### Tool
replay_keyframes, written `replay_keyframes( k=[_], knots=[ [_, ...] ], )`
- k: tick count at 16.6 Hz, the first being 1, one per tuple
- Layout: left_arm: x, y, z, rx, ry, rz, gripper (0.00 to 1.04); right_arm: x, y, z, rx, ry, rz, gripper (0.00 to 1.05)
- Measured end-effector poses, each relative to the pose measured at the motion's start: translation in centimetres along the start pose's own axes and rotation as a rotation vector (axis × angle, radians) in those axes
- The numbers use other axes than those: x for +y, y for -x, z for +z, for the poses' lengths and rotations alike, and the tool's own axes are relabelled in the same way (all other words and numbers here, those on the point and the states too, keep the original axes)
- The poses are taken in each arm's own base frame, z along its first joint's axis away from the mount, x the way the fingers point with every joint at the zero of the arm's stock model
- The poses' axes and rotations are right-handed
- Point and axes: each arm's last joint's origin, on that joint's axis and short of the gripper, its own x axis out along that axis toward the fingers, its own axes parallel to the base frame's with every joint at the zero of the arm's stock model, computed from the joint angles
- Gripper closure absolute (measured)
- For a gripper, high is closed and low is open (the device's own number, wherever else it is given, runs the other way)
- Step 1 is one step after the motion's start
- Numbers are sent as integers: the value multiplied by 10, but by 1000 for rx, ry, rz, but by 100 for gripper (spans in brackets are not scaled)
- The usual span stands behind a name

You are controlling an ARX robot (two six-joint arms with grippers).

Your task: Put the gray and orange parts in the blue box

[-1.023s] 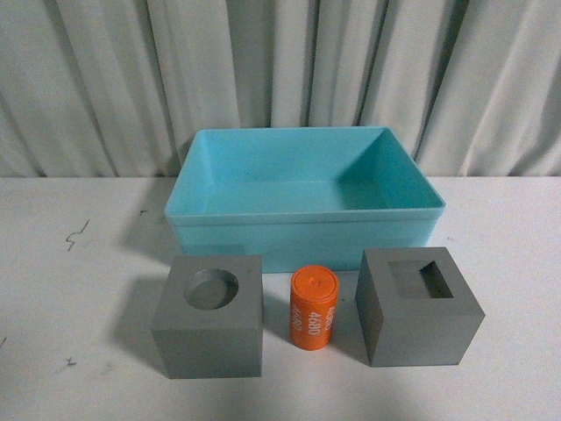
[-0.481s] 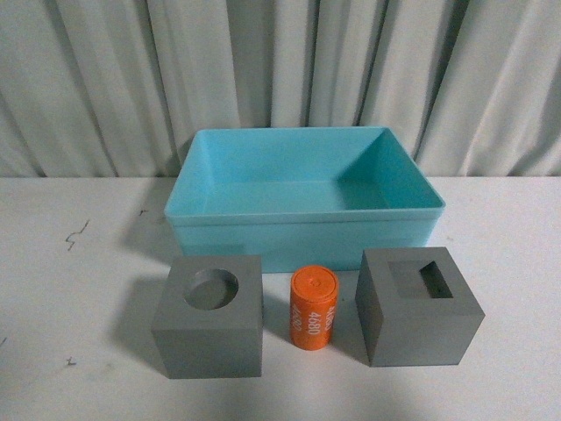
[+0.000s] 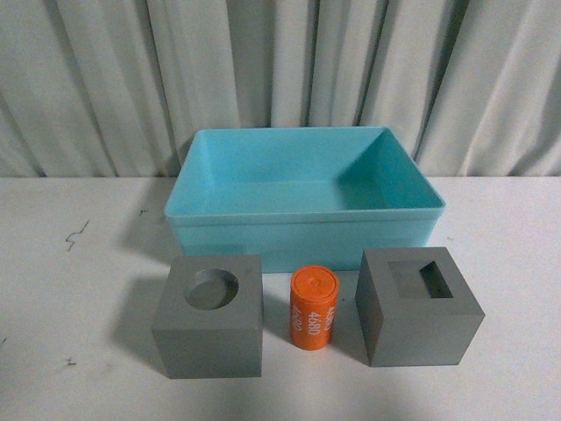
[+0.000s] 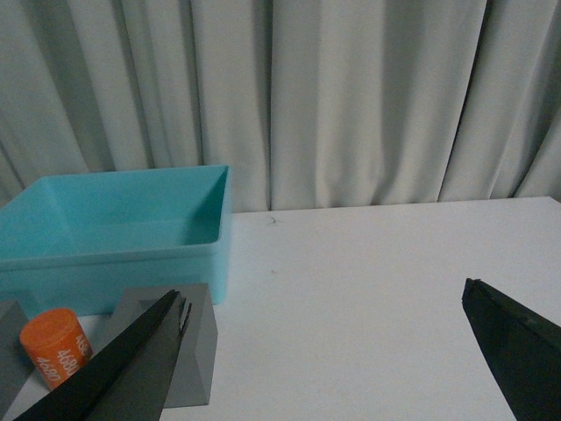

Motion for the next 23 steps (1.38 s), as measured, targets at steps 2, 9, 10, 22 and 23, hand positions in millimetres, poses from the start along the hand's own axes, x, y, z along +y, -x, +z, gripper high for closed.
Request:
replay_keyframes(
  k=[2,9,10,22,23],
  knots=[
    [0,0,0,0,0,0,7,0,0,0,0,0,0,6],
    [0,0,0,0,0,0,7,0,0,0,0,0,0,6],
    [0,0,0,0,0,0,7,0,0,0,0,0,0,6],
    [0,0,0,0,0,0,7,-14,-46,31,476,-170,-16,6],
    [0,0,0,0,0,0,7,-22,-75,55,436,-150,14,6]
  ],
)
